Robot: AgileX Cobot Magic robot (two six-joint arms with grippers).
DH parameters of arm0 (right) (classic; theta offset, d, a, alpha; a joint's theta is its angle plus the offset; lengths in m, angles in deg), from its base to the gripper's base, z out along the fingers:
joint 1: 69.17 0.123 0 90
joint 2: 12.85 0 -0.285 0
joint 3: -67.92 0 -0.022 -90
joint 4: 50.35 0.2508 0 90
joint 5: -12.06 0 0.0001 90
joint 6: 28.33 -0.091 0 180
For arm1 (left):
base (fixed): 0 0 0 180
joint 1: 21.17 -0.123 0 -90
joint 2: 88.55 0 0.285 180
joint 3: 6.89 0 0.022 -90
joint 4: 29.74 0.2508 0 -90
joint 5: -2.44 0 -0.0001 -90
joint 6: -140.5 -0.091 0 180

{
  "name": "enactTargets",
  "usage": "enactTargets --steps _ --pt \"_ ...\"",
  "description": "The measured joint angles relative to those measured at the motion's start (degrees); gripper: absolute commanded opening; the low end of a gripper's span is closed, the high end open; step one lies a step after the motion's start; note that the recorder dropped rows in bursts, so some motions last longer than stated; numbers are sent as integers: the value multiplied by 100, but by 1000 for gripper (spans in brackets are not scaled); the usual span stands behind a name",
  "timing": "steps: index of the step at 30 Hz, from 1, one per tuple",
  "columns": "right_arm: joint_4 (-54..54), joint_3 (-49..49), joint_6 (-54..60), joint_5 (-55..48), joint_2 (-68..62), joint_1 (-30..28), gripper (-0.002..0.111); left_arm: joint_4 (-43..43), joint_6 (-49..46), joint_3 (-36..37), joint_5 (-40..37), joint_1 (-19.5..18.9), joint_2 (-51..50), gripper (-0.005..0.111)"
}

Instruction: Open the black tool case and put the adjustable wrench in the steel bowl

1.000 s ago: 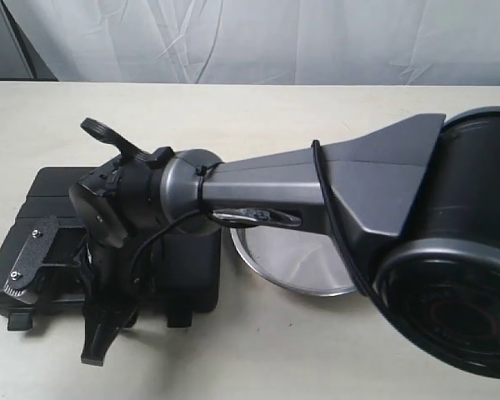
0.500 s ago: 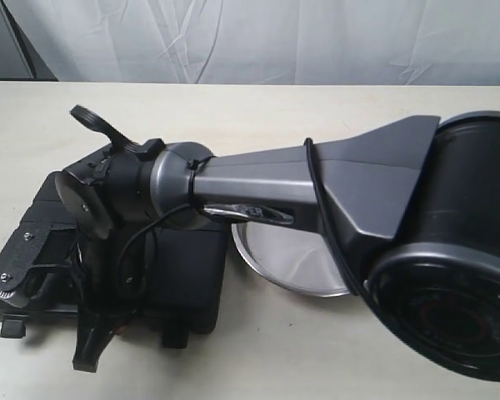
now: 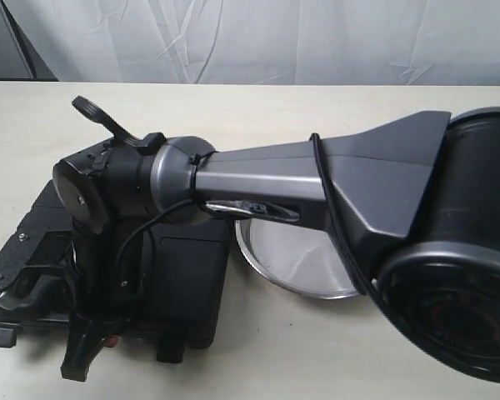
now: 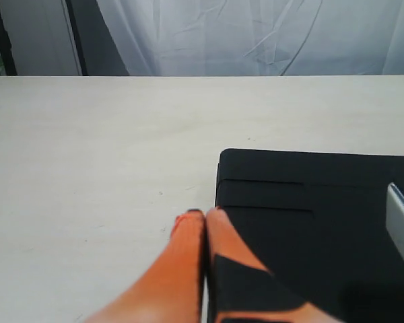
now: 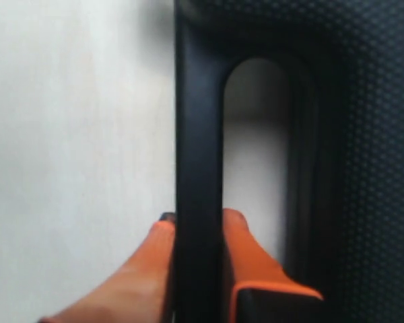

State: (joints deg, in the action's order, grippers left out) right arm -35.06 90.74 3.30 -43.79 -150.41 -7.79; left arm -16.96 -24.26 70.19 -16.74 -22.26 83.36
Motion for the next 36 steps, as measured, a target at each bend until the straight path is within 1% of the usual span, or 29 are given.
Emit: enactTargets --steps 2,4,5,6,8,9,13,15,18,19,20,24,29,31,34,35,36 --pt "28 0 -11 -2 0 0 31 40 -120 0 0 0 0 0" --pt "90 3 -24 -27 12 0 30 109 -356 0 -56 0 0 0" --pt "113 12 -33 -38 24 0 25 137 -435 0 -93 0 9 0" --pt "132 15 -33 -38 35 0 18 202 -507 0 -134 0 9 0" --pt "118 37 -33 -38 35 0 -1 254 -582 0 -209 0 9 0" --pt "118 37 -21 -38 35 -14 0 254 -610 0 -209 0 9 0" --pt "118 47 -12 -38 42 -14 5 265 -496 0 -190 0 9 0" --pt "118 47 -12 -38 42 -14 14 265 -303 0 -139 0 9 0" --pt "118 47 -12 -38 42 -14 32 265 -67 0 -115 0 9 0" --pt "118 47 -12 -24 42 -14 36 265 -21 0 -103 0 9 0" --pt "132 47 -12 -11 42 -14 37 265 23 0 -103 0 9 0" --pt "168 47 -12 24 42 -14 34 265 96 0 -82 0 9 0" --pt "168 47 -33 40 -38 -14 33 265 118 0 -82 0 9 0" --pt "168 47 -33 40 -90 -14 29 265 118 0 -82 0 9 0" --pt "168 47 -33 40 -103 -14 11 293 118 0 -82 0 9 0" --pt "168 47 -33 54 -103 -14 2 321 118 0 -82 0 9 0" --pt "147 47 -18 54 -103 -14 0 339 118 0 -82 0 9 0"
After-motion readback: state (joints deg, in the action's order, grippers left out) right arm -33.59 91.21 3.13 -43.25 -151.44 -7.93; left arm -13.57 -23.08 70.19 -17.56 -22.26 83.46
